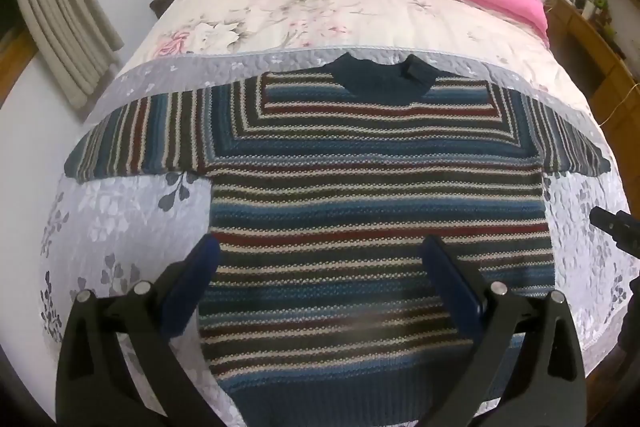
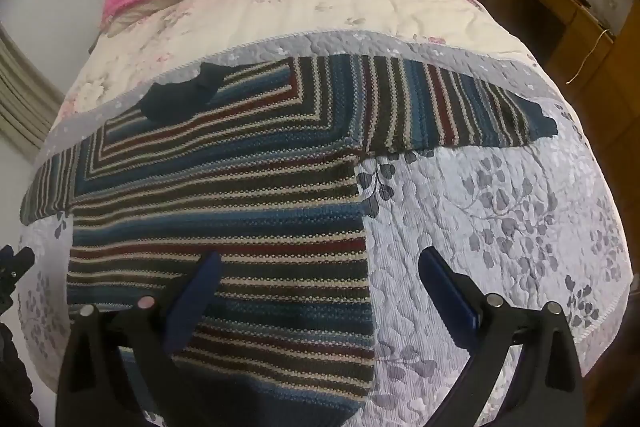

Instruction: Fold small clothes

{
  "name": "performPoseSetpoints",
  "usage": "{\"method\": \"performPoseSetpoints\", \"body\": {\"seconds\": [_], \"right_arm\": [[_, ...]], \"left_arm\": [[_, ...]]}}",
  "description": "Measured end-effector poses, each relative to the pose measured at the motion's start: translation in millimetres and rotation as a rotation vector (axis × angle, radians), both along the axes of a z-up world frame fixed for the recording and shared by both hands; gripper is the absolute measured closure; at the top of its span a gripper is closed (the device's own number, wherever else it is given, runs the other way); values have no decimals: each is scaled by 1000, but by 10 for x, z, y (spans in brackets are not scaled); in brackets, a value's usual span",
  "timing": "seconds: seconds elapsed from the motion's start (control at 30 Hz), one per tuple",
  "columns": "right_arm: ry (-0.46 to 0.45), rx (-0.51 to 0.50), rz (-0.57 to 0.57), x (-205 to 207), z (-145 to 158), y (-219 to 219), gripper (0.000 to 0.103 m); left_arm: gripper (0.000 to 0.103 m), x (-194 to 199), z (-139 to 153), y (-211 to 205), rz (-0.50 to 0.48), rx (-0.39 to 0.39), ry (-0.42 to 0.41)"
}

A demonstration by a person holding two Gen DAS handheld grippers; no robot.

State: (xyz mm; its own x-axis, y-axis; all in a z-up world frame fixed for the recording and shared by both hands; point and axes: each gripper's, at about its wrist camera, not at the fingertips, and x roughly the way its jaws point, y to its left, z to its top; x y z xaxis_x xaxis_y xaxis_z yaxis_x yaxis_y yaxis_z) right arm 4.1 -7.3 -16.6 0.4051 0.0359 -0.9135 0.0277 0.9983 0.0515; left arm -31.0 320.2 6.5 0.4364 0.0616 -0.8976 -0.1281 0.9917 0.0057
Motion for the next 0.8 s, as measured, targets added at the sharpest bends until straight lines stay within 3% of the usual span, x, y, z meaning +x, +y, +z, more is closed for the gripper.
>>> {"method": "performPoseSetpoints", "body": {"seconds": [0.8], "right_arm": [[0, -8, 1, 106, -91, -29, 4]], "left_arm": [[3, 113, -153, -119, -18, 8, -2]]}}
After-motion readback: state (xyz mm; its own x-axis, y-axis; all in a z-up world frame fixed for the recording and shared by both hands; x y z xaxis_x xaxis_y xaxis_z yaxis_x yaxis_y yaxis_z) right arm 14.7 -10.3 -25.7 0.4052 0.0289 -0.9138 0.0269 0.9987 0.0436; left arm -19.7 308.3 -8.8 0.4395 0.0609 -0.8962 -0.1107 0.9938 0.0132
